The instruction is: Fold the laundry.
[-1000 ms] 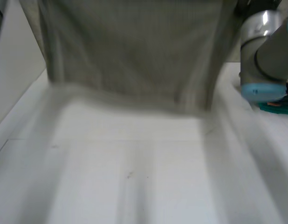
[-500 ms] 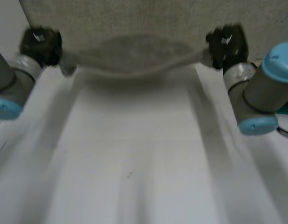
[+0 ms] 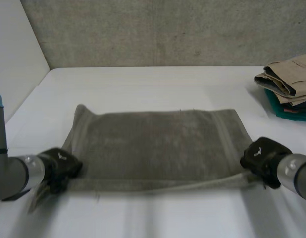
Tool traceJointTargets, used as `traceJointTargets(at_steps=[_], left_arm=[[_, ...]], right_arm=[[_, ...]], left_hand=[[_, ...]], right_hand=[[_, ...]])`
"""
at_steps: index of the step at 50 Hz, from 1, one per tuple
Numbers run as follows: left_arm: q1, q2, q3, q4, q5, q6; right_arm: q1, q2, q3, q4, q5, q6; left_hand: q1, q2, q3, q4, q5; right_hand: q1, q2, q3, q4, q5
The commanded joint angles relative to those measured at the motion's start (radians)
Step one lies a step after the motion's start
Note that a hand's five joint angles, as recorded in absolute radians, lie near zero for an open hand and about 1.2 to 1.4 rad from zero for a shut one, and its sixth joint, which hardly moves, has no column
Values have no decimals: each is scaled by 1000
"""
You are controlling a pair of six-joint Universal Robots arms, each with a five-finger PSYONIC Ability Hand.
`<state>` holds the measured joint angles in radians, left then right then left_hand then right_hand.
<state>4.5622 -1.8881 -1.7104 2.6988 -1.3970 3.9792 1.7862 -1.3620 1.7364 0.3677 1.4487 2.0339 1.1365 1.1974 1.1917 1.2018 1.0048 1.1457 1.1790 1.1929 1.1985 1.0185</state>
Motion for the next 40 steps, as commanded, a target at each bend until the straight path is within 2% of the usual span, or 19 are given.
traceJointTargets(at_steps=[1, 9, 14, 18, 19, 21, 23, 26, 29, 35, 40], left_arm=[[-22, 6, 84, -13, 0, 19], [-45, -126, 302, 113, -19, -97], [-65, -273, 564, 252, -30, -95], [-65, -313, 880, 334, -33, -132], [-69, -307, 972, 367, -33, -185], [-68, -289, 1055, 406, -36, -242], [-63, -252, 1152, 482, -50, -351], [-60, -221, 1178, 571, -63, -472], [-49, -212, 1157, 614, -59, -547], [-26, -212, 1046, 585, -36, -545], [-8, -216, 875, 581, -11, -514]], right_arm=[[15, 20, -21, -81, -28, 3], [65, 130, -149, -265, 52, 181], [107, 248, -340, -513, 70, 272], [127, 300, -561, -755, 197, 379], [130, 297, -618, -838, 247, 423], [130, 288, -655, -900, 280, 459], [131, 264, -681, -1001, 300, 511], [134, 241, -678, -1110, 286, 560], [145, 232, -663, -1130, 268, 563], [153, 231, -624, -1066, 246, 562], [154, 241, -554, -980, 226, 569]], left_hand=[[260, 199, 205, 194, 217], [260, 199, 205, 194, 217], [260, 199, 205, 194, 217], [260, 199, 205, 194, 217], [260, 199, 205, 194, 217], [260, 199, 205, 194, 217], [260, 199, 205, 194, 217], [260, 199, 205, 194, 217], [260, 199, 205, 194, 217], [260, 199, 205, 194, 217], [260, 199, 205, 194, 217]], right_hand=[[251, 217, 203, 198, 203], [251, 217, 203, 198, 203], [251, 217, 203, 198, 203], [251, 217, 203, 198, 203], [251, 217, 203, 198, 203], [251, 217, 203, 198, 203], [251, 217, 203, 198, 203], [251, 217, 203, 198, 203], [251, 217, 203, 198, 203], [251, 217, 203, 198, 203], [251, 217, 203, 198, 203]])
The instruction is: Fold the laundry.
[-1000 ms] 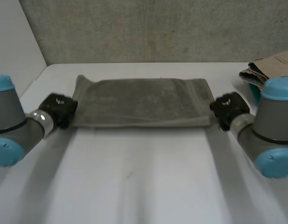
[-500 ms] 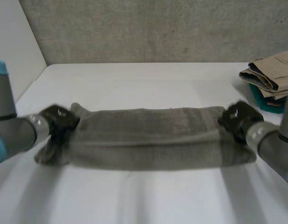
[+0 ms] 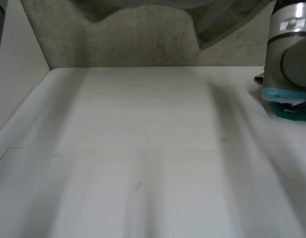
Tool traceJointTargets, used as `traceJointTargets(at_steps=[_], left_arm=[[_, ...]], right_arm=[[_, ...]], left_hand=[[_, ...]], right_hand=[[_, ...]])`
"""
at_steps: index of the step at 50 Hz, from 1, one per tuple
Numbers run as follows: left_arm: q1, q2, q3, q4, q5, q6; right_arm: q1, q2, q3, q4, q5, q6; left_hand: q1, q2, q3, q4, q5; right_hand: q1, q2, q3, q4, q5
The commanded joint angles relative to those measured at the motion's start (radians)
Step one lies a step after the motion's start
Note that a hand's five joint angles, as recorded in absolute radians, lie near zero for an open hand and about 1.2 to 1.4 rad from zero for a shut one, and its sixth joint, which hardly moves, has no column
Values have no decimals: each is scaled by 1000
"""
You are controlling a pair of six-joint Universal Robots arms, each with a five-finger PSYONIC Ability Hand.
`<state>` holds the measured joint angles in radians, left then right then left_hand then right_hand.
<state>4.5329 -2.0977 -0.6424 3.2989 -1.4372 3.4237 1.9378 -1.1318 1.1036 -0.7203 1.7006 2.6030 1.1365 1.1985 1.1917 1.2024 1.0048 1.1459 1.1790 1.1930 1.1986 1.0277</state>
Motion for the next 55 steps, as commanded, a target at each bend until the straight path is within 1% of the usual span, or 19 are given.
traceJointTargets(at_steps=[1, 6, 10, 15, 17, 18, 21, 24, 29, 32, 41, 50, 55], left_arm=[[26, -8, -219, -18, 34, 46], [41, -41, -368, -12, 73, 86], [49, -85, -489, -12, 112, 147], [69, -160, -625, -16, 161, 284], [77, -174, -652, -18, 167, 330], [86, -179, -672, -18, 173, 372], [103, -180, -695, -15, 185, 426], [112, -179, -703, -12, 192, 437], [129, -173, -712, -12, 190, 436], [138, -170, -717, -10, 192, 434], [183, -153, -758, -8, 211, 434], [189, -157, -763, -24, 241, 433], [178, -174, -755, -33, 250, 431]], right_arm=[[3, 14, 93, 120, -30, 0], [-2, 41, 188, 196, -61, 2], [-8, 69, 281, 245, -85, 0], [-17, 110, 390, 268, -110, -10], [-19, 116, 415, 268, -114, -18], [-22, 119, 432, 268, -119, -29], [-22, 119, 452, 266, -125, -46], [-20, 116, 469, 266, -127, -55], [-20, 107, 479, 266, -125, -49], [-25, 106, 481, 266, -124, -47], [-53, 104, 481, 269, -122, -53], [-53, 107, 481, 269, -122, -57], [-48, 104, 481, 272, -121, -57]], left_hand=[[260, 198, 205, 194, 217], [260, 198, 205, 194, 217], [260, 198, 205, 194, 217], [260, 198, 205, 194, 217], [219, 157, 164, 153, 176], [167, 105, 112, 101, 124], [58, -4, 3, -8, 15], [14, -48, -42, -52, -29], [-259, -321, -314, -325, -302], [-274, -336, -329, -340, -317], [-427, -489, -482, -493, -470], [-424, -486, -479, -490, -467], [-427, -489, -482, -493, -470]], right_hand=[[250, 217, 203, 198, 194], [250, 217, 203, 198, 194], [250, 217, 203, 198, 194], [250, 217, 203, 198, 194], [250, 217, 203, 198, 194], [250, 217, 203, 198, 194], [250, 217, 203, 198, 194], [250, 217, 203, 198, 194], [250, 217, 203, 198, 194], [250, 217, 203, 198, 194], [250, 217, 203, 198, 194], [250, 217, 203, 198, 194], [250, 217, 203, 198, 194]])
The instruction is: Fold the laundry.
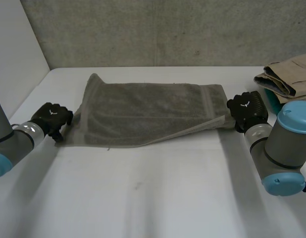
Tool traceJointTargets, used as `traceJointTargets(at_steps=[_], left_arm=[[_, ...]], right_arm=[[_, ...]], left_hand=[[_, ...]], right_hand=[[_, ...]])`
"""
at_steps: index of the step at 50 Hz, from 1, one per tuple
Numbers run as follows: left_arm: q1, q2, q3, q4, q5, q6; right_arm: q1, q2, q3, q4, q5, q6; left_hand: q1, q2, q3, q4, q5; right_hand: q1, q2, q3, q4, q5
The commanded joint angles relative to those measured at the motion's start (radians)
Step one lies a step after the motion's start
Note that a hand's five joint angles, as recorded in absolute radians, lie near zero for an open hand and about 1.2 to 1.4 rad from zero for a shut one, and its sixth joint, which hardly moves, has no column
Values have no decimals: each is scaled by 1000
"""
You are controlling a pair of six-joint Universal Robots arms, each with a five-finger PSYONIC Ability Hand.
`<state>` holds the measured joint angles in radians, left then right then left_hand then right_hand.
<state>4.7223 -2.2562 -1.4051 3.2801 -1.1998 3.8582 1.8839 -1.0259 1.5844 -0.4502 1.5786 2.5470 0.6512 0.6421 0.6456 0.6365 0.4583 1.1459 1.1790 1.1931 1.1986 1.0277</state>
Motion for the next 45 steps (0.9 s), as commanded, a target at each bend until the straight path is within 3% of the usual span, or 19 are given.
traceJointTargets(at_steps=[1, 16, 21, 25, 29, 32, 40, 45], left_arm=[[-11, -14, 6, -16, 11, -6], [-28, -36, 23, -34, -1, 4], [-59, -65, 61, -37, -23, 27], [-82, -85, 98, -59, -66, 43], [-87, -18, 104, -120, -170, 35], [-85, 64, 89, -140, -199, 21], [-56, 293, -112, -229, -199, 1], [2, 365, -236, -428, -188, 96]], right_arm=[[6, -3, 0, 2, 1, -1], [6, -14, 3, 7, 1, -1], [6, -17, 3, 7, 1, -4], [3, -25, 3, 10, 3, -4], [1, -61, 23, 33, 9, -5], [-2, -101, 45, 57, 5, -10], [-32, -266, 97, 281, -71, -158], [-84, -354, 169, 586, -146, -411]], left_hand=[[50, 59, 55, 64, 68], [20, 29, 26, 35, 38], [298, 307, 304, 313, 317], [744, 753, 750, 759, 763], [745, 754, 751, 760, 763], [745, 754, 751, 760, 763], [745, 754, 751, 760, 763], [745, 754, 751, 760, 763]], right_hand=[[250, 217, 203, 198, 194], [250, 217, 203, 198, 194], [250, 217, 203, 198, 194], [250, 217, 203, 198, 194], [250, 217, 203, 198, 194], [250, 217, 203, 198, 194], [250, 217, 203, 198, 194], [250, 217, 203, 198, 194]])
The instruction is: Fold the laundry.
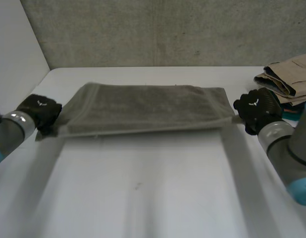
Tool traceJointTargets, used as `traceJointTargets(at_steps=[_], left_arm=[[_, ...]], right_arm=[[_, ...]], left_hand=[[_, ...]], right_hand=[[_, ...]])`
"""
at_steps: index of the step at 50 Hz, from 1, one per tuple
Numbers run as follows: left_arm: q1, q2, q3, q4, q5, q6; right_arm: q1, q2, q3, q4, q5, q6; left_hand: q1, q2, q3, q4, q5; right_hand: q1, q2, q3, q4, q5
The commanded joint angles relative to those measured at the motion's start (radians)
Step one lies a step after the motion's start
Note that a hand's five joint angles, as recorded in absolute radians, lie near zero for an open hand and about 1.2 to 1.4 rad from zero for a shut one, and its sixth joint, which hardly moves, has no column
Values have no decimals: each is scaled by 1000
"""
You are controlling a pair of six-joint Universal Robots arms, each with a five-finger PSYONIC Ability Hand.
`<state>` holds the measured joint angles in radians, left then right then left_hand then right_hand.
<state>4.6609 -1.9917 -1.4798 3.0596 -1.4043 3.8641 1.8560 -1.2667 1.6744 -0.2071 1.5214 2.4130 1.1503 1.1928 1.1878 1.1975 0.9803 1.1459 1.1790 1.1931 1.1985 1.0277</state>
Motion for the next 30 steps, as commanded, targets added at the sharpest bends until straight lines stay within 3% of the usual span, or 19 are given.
traceJointTargets(at_steps=[1, 4, 7, 13, 22, 30], left_arm=[[70, 109, -178, -253, 16, 118], [90, 134, -229, -389, 22, 201], [93, 142, -249, -447, 45, 239], [27, 126, -139, -358, 35, 141], [-65, -31, 142, -249, -48, -50], [-140, -225, 444, -197, -142, -117]], right_arm=[[-69, -123, 94, 395, -95, -323], [-121, -154, 160, 584, -106, -506], [-114, -149, 169, 574, -136, -577], [-55, -77, 107, 384, -132, -417], [-6, 96, -68, 126, -31, -207], [29, 262, -240, -64, 91, -143]], left_hand=[[246, 203, 209, 199, 241], [246, 203, 209, 199, 241], [246, 203, 209, 199, 241], [246, 203, 209, 199, 241], [246, 203, 209, 199, 241], [246, 203, 209, 199, 241]], right_hand=[[250, 217, 203, 198, 194], [250, 217, 203, 198, 194], [250, 217, 203, 198, 194], [250, 217, 203, 198, 194], [250, 217, 203, 198, 194], [250, 217, 203, 198, 194]])
